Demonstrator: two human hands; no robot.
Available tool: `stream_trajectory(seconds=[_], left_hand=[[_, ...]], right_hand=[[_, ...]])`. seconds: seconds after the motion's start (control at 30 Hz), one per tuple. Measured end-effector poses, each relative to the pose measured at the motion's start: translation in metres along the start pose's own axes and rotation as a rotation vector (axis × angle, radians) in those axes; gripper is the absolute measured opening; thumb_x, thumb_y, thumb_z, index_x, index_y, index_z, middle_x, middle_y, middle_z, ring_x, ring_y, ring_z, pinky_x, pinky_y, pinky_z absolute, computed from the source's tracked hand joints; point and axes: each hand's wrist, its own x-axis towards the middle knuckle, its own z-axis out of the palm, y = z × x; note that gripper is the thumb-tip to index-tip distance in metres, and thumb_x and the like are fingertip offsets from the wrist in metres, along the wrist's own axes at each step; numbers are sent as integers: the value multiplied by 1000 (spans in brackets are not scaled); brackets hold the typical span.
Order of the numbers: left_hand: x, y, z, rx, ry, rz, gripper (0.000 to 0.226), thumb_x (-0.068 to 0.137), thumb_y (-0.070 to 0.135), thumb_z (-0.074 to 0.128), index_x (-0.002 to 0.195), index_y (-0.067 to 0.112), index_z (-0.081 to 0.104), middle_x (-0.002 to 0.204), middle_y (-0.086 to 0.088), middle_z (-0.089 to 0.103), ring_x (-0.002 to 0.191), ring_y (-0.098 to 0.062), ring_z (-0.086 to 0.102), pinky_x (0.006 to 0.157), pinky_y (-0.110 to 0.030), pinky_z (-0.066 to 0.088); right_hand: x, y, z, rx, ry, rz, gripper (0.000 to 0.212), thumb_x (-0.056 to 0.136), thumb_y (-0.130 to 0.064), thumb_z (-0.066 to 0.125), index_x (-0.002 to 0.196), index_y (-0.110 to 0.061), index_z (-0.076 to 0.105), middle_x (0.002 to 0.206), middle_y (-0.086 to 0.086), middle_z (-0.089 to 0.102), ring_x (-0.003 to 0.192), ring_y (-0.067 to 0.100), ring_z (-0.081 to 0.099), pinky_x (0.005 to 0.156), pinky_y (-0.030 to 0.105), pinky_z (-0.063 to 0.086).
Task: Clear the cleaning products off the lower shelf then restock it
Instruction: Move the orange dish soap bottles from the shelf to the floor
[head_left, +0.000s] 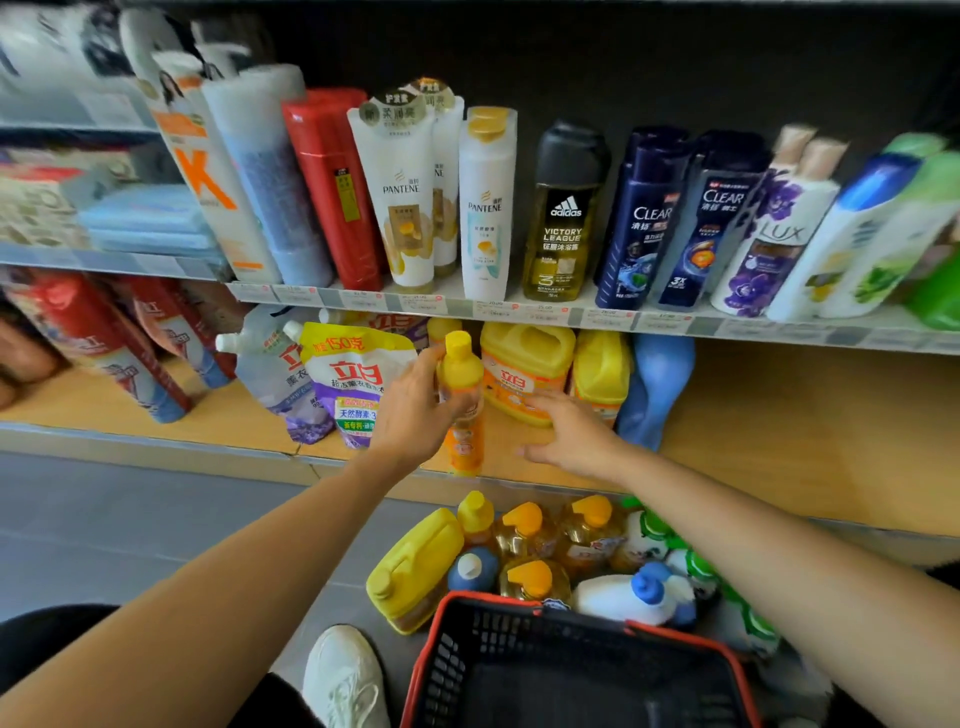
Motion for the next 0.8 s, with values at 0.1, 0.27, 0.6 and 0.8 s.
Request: stream_trajectory(seconds=[0.1, 0.27, 0.6, 0.8], left_hand=[[-5, 31, -15, -79, -53, 31, 54, 85, 44, 76, 132, 28, 52, 111, 8, 66, 97, -14, 64, 80, -38, 55], [-27, 87, -25, -246, -182, 57, 50, 82, 38, 82, 124, 23, 58, 103, 6, 69, 91, -9, 66, 84, -41, 58], [-54, 145, -12, -742, -257, -50, 30, 96, 20, 65, 127, 16, 65, 116, -11, 71, 108, -27, 68, 91, -43, 56], [-46, 150, 7, -792, -260, -18, 27, 97, 15, 64, 124, 21, 66, 116, -25, 67, 112, -38, 65, 96, -49, 56]], right_hand=[[-30, -16, -15, 256, -30, -54, 85, 78, -30, 86, 150, -13, 43, 152, -1, 46, 138, 16, 44, 109, 22, 32], [-71, -37, -29, 490, 82, -120, 69, 76, -22, 88, 137, -18, 54, 130, -6, 63, 119, 10, 59, 102, 28, 48], [-132, -8, -35, 817, 213, -13, 50, 72, -20, 89, 117, -22, 66, 107, -4, 76, 99, 13, 72, 86, 34, 59], [-135, 2, -41, 693, 295, -11, 56, 69, -24, 92, 118, -19, 67, 108, -4, 75, 100, 12, 71, 91, 42, 58]])
